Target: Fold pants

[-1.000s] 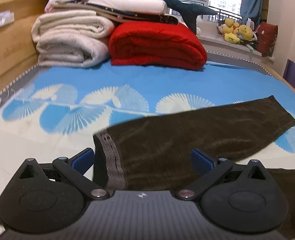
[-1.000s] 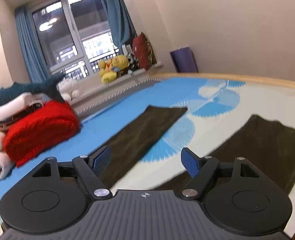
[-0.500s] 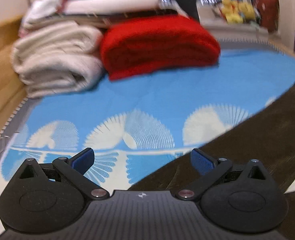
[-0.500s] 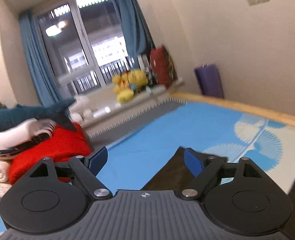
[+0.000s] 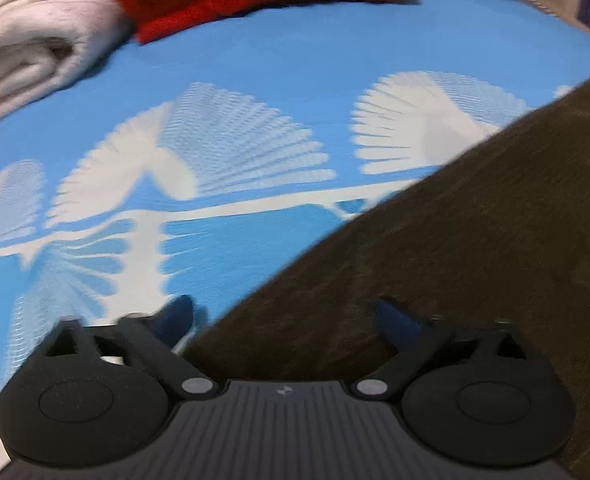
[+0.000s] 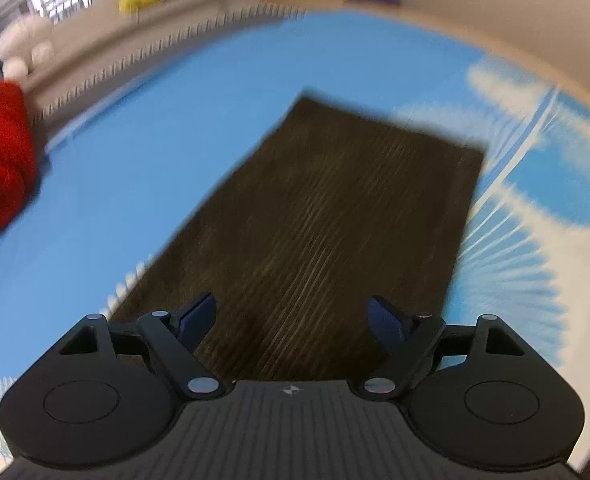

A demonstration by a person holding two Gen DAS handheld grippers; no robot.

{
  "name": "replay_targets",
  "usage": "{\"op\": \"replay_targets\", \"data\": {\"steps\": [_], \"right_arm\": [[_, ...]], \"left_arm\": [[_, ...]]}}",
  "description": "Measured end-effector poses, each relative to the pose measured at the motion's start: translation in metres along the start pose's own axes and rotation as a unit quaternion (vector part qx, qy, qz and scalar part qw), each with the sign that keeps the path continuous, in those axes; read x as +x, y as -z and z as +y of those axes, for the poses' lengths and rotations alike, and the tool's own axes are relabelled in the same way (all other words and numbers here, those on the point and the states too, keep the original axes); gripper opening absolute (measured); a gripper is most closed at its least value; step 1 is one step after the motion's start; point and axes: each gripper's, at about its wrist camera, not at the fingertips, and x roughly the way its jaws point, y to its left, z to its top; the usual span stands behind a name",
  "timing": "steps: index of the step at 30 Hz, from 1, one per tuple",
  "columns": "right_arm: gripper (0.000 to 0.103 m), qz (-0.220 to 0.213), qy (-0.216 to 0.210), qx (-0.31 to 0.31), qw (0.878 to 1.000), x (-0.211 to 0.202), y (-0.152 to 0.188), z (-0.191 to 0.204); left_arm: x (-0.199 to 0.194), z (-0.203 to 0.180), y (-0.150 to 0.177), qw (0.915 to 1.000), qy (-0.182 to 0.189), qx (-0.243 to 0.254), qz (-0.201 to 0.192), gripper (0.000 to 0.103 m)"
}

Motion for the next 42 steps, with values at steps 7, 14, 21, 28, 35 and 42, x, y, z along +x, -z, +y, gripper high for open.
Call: {"op": "replay_targets", "data": {"steps": [7,14,21,28,35,42], "right_arm": [[0.061,-0.008,-0.065,-0.038,0.997,0.037,0.026,0.042],[0.002,-0.073,-0.044,-0.106,0.991,0.002,0.041,0.035],[0.002,-0.112,-0.154,-0.066,0.980,-0.141,0.069,-0.094],[0.052,-0.032,-0.044,-0.054,0.997,-0.192,0.169,-0.255],[0.062,-0.090,-0.130,-0.017,0.987,-0.248,0.165,-0.246],[0.067,-0.138,-0.138,-0.066,0.979,-0.250,0.138,-0.187]], "left_arm": [[-0.011,-0.022,0.001,0.9989,0.018,0.037,-0.021,0.036],[-0.065,-0.011,0.011,0.9977,0.025,-0.003,-0.063,0.008],[-0.190,-0.019,0.104,0.9854,0.122,-0.047,-0.109,0.009],[-0.182,-0.013,0.200,0.9665,0.161,-0.196,0.041,0.051],[-0.200,-0.006,0.215,0.9467,0.066,-0.312,-0.044,0.086],[-0.191,0.000,0.226,0.9292,0.096,-0.355,-0.040,0.086]]}}
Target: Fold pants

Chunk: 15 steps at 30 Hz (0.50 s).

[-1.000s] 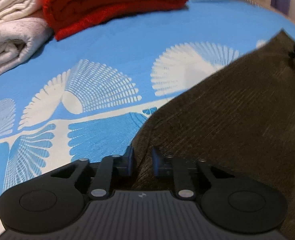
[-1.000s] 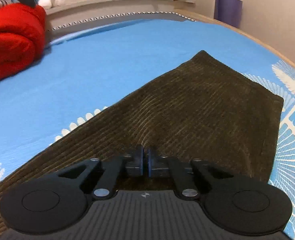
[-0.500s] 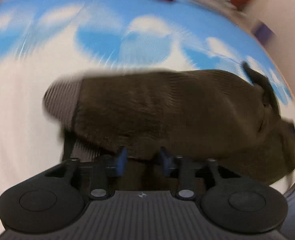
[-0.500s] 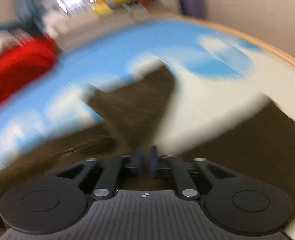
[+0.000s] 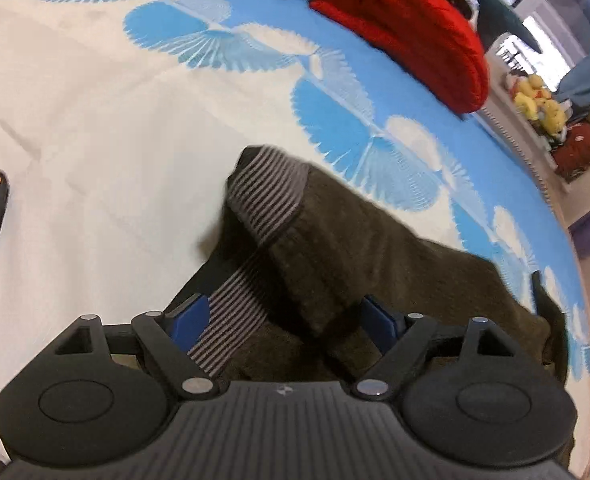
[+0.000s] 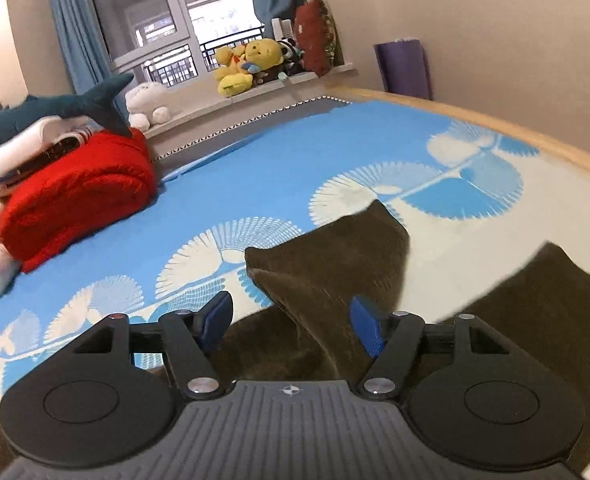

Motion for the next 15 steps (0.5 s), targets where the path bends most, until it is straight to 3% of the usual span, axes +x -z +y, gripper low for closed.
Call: {"op": "replay_targets", "data": {"steps": [4,11,15], "right_arm": [[0.067,-0.008,0.036,-0.059,0.998,0.040,0.005,0.028],[0.064,-0.012,0.067,-0.151,0.986,0.107,0.008,0.075],[0.064,0.017,0.128,-0.235,0.963,0.164,0.018,0.097]], "left_arm": [[-0.005,-0.006,-0.003,0.9994,0.031,0.007,-0.013,0.086],[0.014,-0.023,-0.009,0.9992,0.035,0.017,-0.003,0.086],[0.031,-0.026,-0.014,0.9995,0.028,0.006,0.015,0.086]]}}
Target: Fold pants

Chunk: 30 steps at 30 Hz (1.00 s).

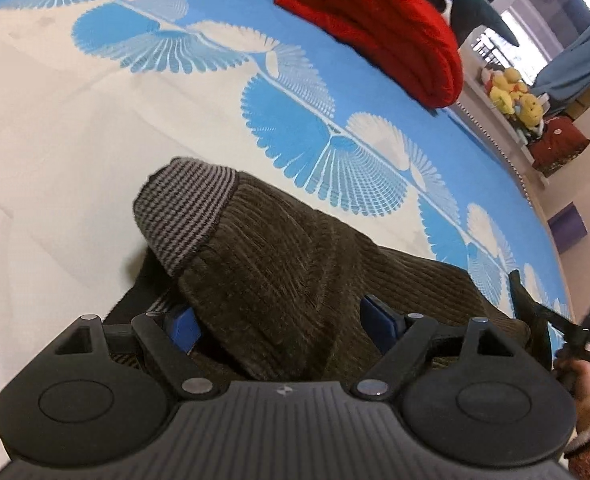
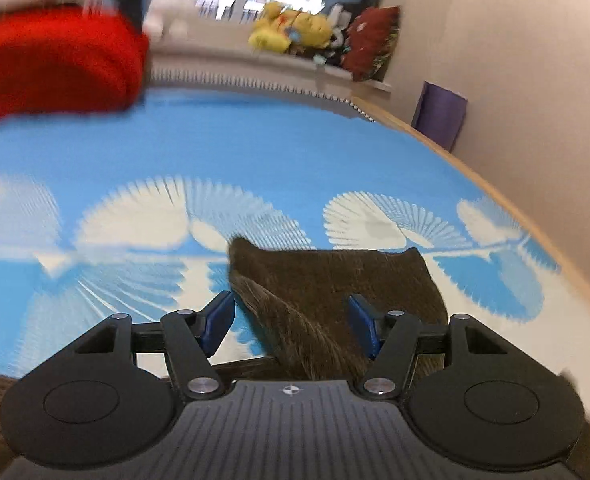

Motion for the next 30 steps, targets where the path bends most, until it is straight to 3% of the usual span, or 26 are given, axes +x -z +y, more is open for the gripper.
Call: {"op": "replay_targets", "data": {"steps": [3,4,5,6,9,12,15,18,20,22,25,27,30], "right_arm": [[0.061,0.033,0.043,-0.058,0.997,0.035,0.004,0.020],[0.028,0.041,0.060,-0.075,0.995,0.042,0.006,0.024],[0.013,0.044,0.072,-0.084,0.993,0.047,0.006,0.024],[0.013,0.042,0.076,-0.077,0.993,0.047,0.003,0.020],[0.013,0.013,0.053,0.014,0.998,0.028,-0.024,-0.016],[0.012,-0.009,0.019,0.118,0.993,0.000,-0.063,-0.074],[0.012,-0.042,-0.023,0.247,0.968,-0.045,-0.097,-0.150],[0.012,-0.091,-0.079,0.344,0.931,-0.110,-0.093,-0.232],[0.012,-0.108,-0.104,0.370,0.917,-0.144,-0.061,-0.274],[0.010,-0.107,-0.111,0.381,0.912,-0.169,-0.009,-0.303],[0.010,-0.062,-0.095,0.405,0.907,-0.168,0.092,-0.326],[0.010,-0.005,-0.067,0.431,0.900,-0.146,0.162,-0.331],[0.011,0.080,-0.046,0.523,0.847,-0.114,0.252,-0.335]], "left_arm": [[0.010,0.003,-0.005,0.9990,0.016,-0.035,0.021,0.082],[0.010,0.002,-0.007,0.9991,0.013,-0.037,0.018,0.075],[0.007,-0.002,-0.009,0.9996,0.004,-0.028,0.005,0.047],[0.003,-0.004,-0.011,0.9997,-0.009,-0.020,-0.013,0.012],[-0.008,0.002,-0.019,0.9974,0.008,-0.049,-0.052,0.012],[-0.018,0.005,-0.027,0.9944,0.031,-0.075,-0.068,0.012],[-0.036,0.007,-0.029,0.9904,0.050,-0.097,-0.085,0.012],[-0.057,0.022,-0.018,0.9855,0.081,-0.130,-0.073,0.012],[-0.067,0.029,-0.007,0.9861,0.082,-0.133,-0.056,0.012],[-0.070,0.033,0.006,0.9910,0.061,-0.115,-0.034,0.012],[-0.053,0.038,0.020,0.9957,0.016,-0.091,0.011,0.012],[-0.043,0.041,0.030,0.9959,-0.018,-0.083,0.033,0.013],[-0.045,0.044,0.040,0.9965,-0.022,-0.078,0.022,0.013]]}}
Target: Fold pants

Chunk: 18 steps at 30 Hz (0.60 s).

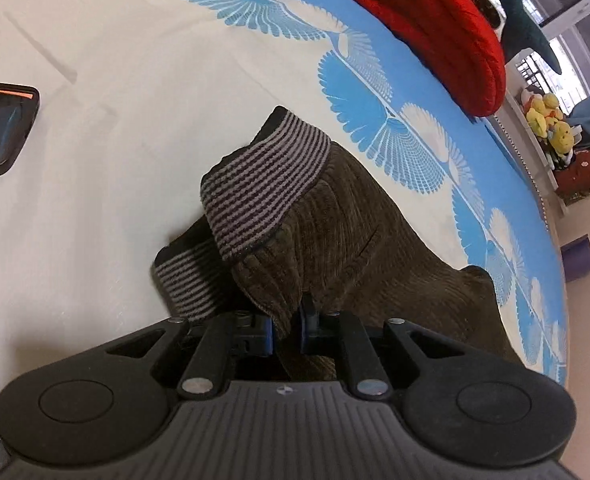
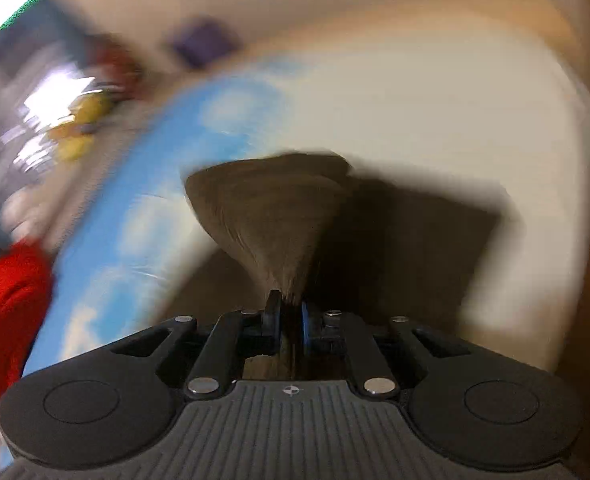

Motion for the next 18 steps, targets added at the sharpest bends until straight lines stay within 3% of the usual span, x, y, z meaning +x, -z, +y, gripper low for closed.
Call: {"op": "replay_targets", "data": {"steps": [3,7,9,10,12,13,14,15,18], "right_arm": [[0.010,-0.013,-0.039,0.049,0.998,0.004,0.008,-0.031],[0.014,-0.026,-0.056,0.054,0.997,0.005,-0.002,-0.025],[0.032,-0.028,-0.057,0.056,0.996,0.008,-0.008,-0.021],[0.050,-0.027,-0.057,0.063,0.996,0.010,-0.011,-0.022],[0.053,-0.031,-0.053,0.076,0.995,0.016,-0.017,-0.023],[0.045,-0.033,-0.043,0.078,0.996,0.020,-0.019,-0.024],[0.013,-0.036,-0.030,0.075,0.996,0.023,-0.023,-0.021],[0.009,-0.038,-0.008,0.070,0.997,0.027,-0.029,-0.013],[0.007,-0.043,0.004,0.036,0.998,0.031,-0.051,0.028]], "left_arm": [[0.000,0.006,0.001,1.0000,0.006,-0.002,-0.004,0.014],[0.000,0.008,0.002,0.9998,0.012,-0.014,-0.004,0.015],[0.000,0.007,0.003,0.9999,0.009,-0.014,-0.005,0.016],[0.001,0.006,0.004,0.9998,0.007,-0.015,-0.005,0.016],[0.004,0.006,0.002,0.9997,0.003,-0.022,-0.001,0.016],[0.004,0.005,0.000,0.9994,0.003,-0.034,0.001,0.016],[0.001,0.003,-0.003,0.9991,0.005,-0.042,-0.004,0.013],[-0.003,-0.002,-0.005,0.9992,0.010,-0.038,-0.011,0.013],[-0.019,-0.025,-0.011,0.9989,0.015,-0.022,-0.039,0.012]]}}
